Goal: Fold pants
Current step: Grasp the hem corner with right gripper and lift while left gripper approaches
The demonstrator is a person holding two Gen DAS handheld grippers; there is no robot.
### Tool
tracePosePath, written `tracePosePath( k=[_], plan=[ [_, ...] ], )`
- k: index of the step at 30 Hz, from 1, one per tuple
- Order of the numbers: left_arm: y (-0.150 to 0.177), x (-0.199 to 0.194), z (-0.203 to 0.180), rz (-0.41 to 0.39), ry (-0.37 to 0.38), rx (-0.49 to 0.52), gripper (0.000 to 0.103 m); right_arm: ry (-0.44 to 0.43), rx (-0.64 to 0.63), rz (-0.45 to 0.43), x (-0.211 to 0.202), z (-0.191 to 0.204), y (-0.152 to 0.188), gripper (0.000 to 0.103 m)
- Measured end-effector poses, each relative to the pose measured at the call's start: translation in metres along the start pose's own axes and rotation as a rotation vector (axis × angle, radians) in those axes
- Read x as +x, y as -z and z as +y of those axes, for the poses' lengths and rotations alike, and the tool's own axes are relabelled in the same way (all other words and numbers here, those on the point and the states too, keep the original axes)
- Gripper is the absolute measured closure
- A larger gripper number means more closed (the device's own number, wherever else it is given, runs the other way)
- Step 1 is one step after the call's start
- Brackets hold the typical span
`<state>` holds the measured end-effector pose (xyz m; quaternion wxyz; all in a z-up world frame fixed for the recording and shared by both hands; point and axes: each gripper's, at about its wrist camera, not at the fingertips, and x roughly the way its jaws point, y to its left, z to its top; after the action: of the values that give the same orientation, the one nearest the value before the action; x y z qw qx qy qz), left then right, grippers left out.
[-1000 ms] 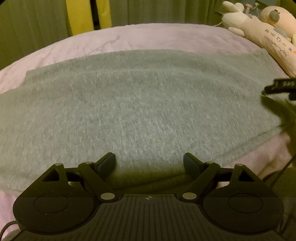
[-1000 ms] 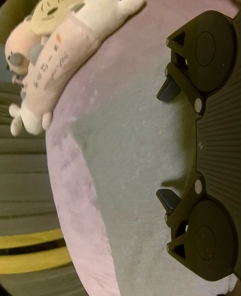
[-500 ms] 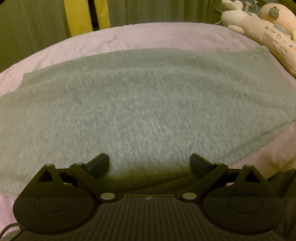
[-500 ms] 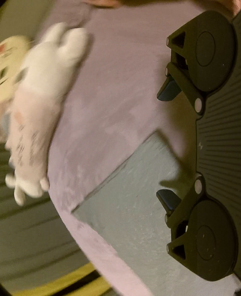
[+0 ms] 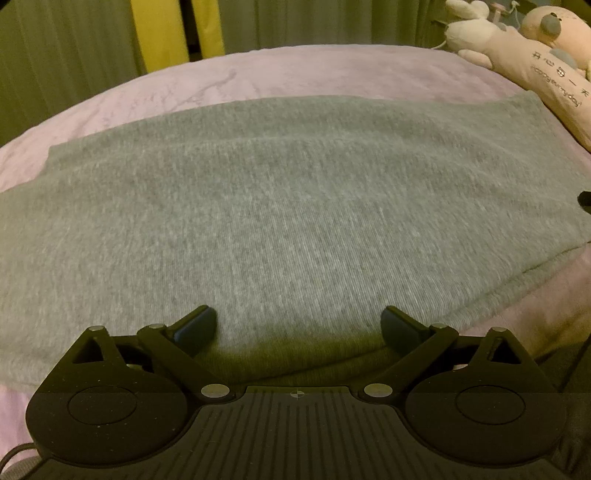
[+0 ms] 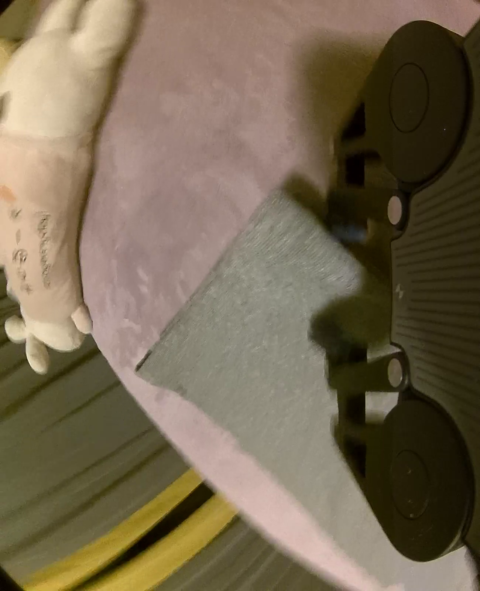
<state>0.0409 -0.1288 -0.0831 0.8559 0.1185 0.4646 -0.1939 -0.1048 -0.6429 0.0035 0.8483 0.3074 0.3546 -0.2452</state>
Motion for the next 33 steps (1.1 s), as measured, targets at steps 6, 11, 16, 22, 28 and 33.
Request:
tracePosePath(
  k=[6,11,16,22,28,33],
  plan=[
    [-0.001,-0.001,0.000,0.004,-0.003,-0.005,0.002,-0.021,0.069,-0.014,0.008,-0.007,-0.005,0.075],
    [-0.006,-0.008,0.003,0.001,0.020,-0.017,0.005,0.012,0.005,-0.038,0.000,0.009,-0.006,0.093],
    [-0.021,-0.019,0.018,-0.033,0.081,-0.104,0.008,-0.041,-0.108,-0.115,-0.026,0.053,-0.017,0.094],
    [-0.028,-0.037,0.066,-0.108,0.021,-0.233,0.009,-0.232,-0.503,-0.133,-0.049,0.191,0.009,0.094],
    [-0.021,-0.040,0.143,-0.126,-0.044,-0.452,0.010,-0.441,-0.904,0.108,-0.019,0.290,0.131,0.093],
    [-0.024,-0.022,0.146,-0.126,0.081,-0.413,0.009,-0.389,-0.956,0.267,0.019,0.295,0.182,0.092]
  ],
)
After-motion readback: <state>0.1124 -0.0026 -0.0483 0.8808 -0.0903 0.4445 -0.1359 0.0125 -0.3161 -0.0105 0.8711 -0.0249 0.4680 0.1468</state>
